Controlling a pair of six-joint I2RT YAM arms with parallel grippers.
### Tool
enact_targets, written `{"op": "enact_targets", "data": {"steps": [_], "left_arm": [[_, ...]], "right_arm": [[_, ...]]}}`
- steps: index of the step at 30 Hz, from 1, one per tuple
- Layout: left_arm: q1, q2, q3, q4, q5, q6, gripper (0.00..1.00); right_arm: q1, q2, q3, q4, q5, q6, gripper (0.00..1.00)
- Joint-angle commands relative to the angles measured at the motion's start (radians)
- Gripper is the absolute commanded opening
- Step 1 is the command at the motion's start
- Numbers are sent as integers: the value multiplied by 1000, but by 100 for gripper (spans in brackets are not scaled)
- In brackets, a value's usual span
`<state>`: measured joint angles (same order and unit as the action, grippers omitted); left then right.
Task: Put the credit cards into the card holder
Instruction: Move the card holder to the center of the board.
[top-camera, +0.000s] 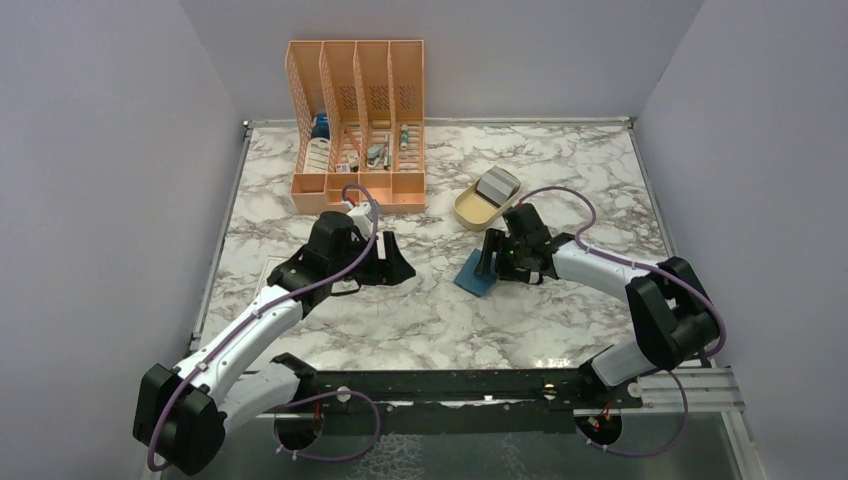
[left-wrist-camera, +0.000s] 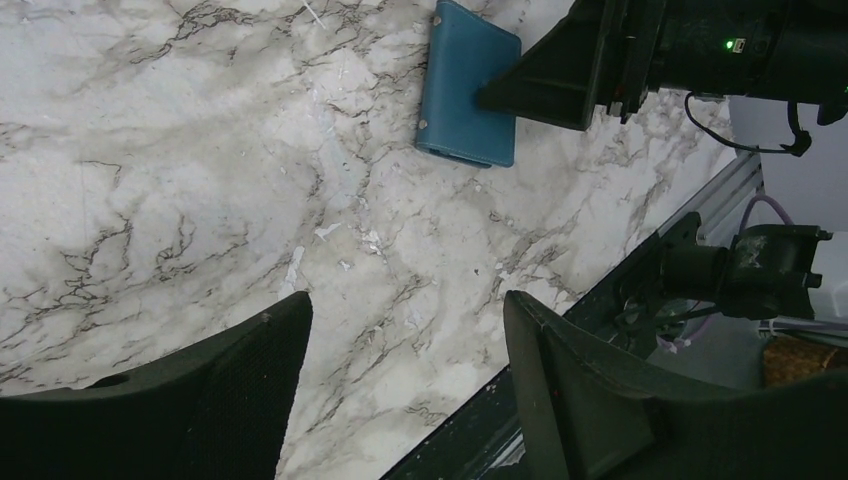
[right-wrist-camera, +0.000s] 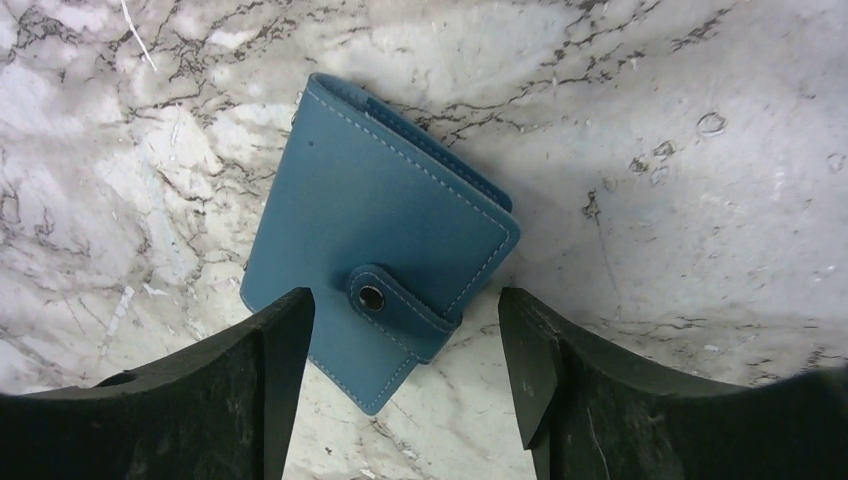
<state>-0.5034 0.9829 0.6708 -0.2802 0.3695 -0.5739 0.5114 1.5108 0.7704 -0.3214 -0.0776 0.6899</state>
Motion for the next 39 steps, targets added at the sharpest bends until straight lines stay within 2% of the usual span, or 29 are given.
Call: {"op": "enact_targets", "data": {"steps": [1,4,10,15,18,25,29,34,39], "left_arm": [[2,16,-1,19,9,-25,71],[1,39,-2,18,4,-43,68],[2,79,-4,20,-21,-69,62],[3,118,-13,57,-11,-104,58],[3,134,-33,102,10,-142,54],[3,193,-74,258,87,-230,27],[3,265,-76,390,127,-282,1],[2,357,-93,579,166,-358,0],[2,452,-67,611,172,-348,0]], "right_arm": [[3,18,13,78,48,-39,69],[3,54,25,137,-1,-78,68],[27,106,46,239,-124,-166,60],[113,163,101,231,-130,-213,56],[163,150,118,198,-78,-204,54],[190,58,180,-19,85,-148,48],[212,42,217,-84,111,-117,44],[258,66,242,-84,101,-76,40],[304,135,287,-122,153,-43,38]]}}
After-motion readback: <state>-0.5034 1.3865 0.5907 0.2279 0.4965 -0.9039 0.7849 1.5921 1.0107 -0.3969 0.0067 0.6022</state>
